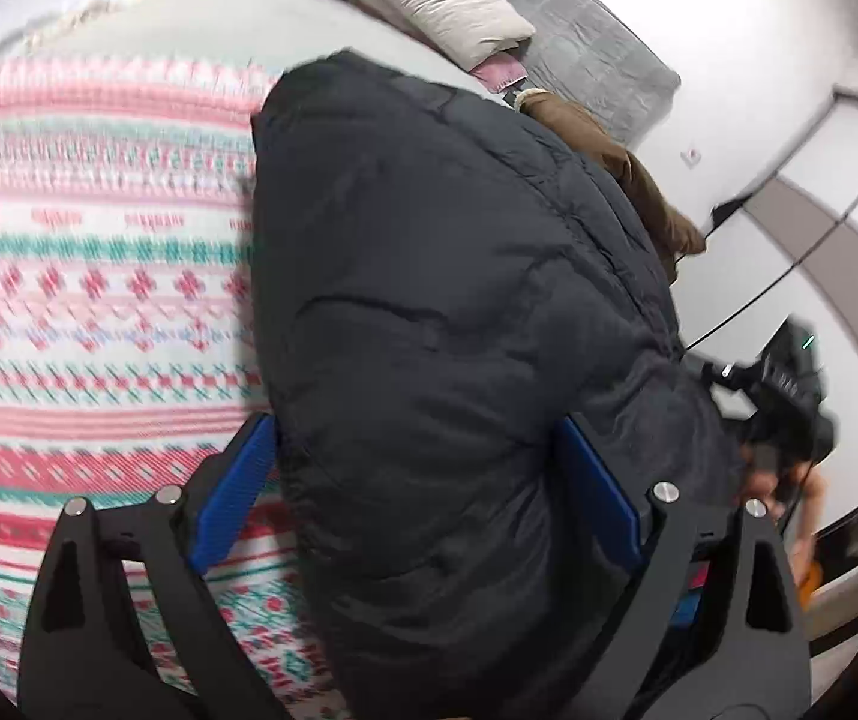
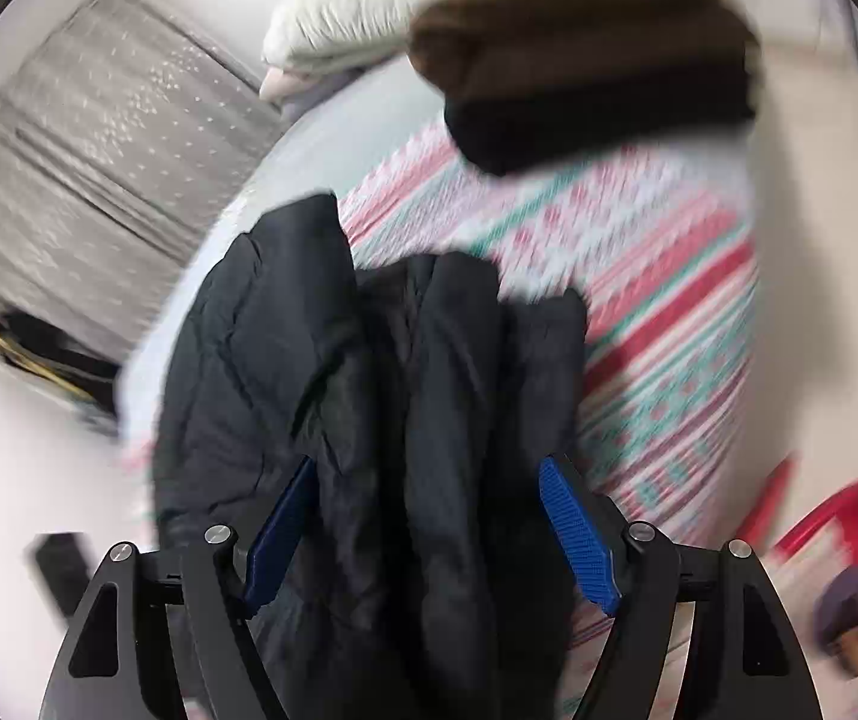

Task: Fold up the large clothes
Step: 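Carry the jacket bundle with both grippers toward the stack of folded clothes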

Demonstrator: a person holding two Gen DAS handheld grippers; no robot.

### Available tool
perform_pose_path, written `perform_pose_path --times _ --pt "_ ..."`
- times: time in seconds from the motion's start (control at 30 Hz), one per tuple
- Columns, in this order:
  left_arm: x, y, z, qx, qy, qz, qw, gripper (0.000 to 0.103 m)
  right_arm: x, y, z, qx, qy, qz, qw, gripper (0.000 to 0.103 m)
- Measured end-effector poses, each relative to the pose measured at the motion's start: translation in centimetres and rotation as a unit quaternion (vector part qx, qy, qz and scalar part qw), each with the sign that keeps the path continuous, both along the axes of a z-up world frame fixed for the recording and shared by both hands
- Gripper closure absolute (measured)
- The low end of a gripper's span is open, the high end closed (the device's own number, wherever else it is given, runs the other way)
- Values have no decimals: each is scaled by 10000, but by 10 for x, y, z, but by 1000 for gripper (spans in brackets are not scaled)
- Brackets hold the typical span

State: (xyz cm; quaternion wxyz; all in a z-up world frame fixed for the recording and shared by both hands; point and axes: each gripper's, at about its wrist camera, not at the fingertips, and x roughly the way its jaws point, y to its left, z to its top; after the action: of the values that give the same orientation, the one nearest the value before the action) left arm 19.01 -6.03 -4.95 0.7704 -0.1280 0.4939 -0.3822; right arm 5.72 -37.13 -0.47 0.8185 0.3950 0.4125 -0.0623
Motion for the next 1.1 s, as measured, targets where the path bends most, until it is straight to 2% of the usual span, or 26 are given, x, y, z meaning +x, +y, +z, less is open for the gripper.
perform_pose_path --times 0.07,0.2,0.37,0.47,0.57,0.67,0.7,0.73,0.8,0.9,1.1 --pt "3 0 -8 -172 300 13 9994 7 -1 -14 -17 678 40 -15 9977 25" --pt "9 1 -25 -543 927 4 9942 4 -4 -19 -31 1223 98 16 9924 21" --pt "11 5 -44 -968 1663 -24 9813 4 -1 -12 -49 1497 335 198 9880 19" --pt "7 6 -49 -1093 1794 -71 9777 4 2 -4 -52 1393 357 384 9889 19" --pt "1 4 -45 -1041 1628 -114 9811 9 8 6 -51 1251 373 583 9897 22" --pt "-3 1 -34 -903 1360 -61 9866 26 15 15 -47 1304 227 817 9878 46" --pt "-4 2 -27 -844 1220 -31 9889 35 18 17 -45 1288 167 850 9879 55" --pt "-4 1 -21 -803 1064 7 9911 42 21 19 -42 1252 99 899 9880 59" --pt "-7 2 -6 -721 731 98 9947 50 31 20 -44 1230 -46 926 9881 74" --pt "-14 3 11 -678 472 204 9964 57 34 25 -28 1131 -344 959 9883 81" --pt "-20 -4 70 -680 -128 125 9975 62 27 17 12 1109 -1111 946 9831 84"
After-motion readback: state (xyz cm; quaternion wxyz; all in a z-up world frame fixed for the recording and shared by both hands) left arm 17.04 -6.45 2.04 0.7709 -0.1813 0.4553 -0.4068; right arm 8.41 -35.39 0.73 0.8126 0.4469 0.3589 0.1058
